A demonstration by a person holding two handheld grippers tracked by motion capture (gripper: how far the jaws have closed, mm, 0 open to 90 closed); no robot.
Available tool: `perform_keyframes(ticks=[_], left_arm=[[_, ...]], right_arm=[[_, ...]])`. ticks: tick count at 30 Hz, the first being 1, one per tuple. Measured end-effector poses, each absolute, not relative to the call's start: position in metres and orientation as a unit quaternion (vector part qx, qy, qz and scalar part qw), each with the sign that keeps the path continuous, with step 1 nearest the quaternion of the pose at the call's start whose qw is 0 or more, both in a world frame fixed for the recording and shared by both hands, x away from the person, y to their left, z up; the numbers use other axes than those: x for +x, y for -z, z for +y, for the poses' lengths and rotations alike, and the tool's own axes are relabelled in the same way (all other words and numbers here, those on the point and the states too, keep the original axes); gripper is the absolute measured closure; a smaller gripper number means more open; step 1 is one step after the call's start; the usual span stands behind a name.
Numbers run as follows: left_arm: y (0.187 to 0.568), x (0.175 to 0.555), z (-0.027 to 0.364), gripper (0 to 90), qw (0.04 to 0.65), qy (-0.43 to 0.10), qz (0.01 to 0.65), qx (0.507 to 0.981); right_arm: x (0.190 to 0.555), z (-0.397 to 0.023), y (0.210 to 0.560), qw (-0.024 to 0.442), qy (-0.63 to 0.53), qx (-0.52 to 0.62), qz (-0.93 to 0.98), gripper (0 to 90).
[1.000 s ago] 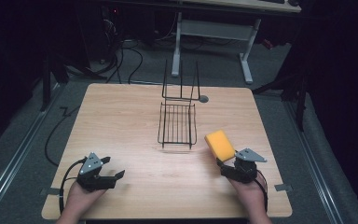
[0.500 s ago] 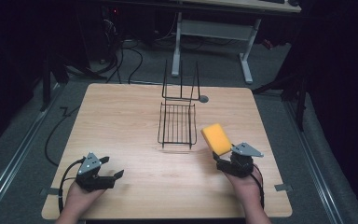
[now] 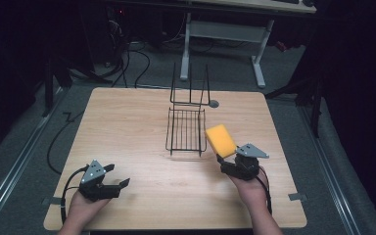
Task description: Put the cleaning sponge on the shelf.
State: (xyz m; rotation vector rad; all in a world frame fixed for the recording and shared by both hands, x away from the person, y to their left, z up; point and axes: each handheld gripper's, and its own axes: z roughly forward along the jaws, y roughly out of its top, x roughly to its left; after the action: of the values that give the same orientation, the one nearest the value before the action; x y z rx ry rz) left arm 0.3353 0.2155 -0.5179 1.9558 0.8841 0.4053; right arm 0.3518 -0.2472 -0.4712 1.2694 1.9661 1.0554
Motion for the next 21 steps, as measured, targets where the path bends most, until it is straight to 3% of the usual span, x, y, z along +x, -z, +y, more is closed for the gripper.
perform_keyframes(ticks=[21], left_arm=[[0.516, 0.335, 0.218, 19.0, 0.465, -0.165, 0.358, 0.793]], right_arm=[[0.376, -0.222, 0.465, 0.275, -0.400, 0.469, 0.738, 26.2]])
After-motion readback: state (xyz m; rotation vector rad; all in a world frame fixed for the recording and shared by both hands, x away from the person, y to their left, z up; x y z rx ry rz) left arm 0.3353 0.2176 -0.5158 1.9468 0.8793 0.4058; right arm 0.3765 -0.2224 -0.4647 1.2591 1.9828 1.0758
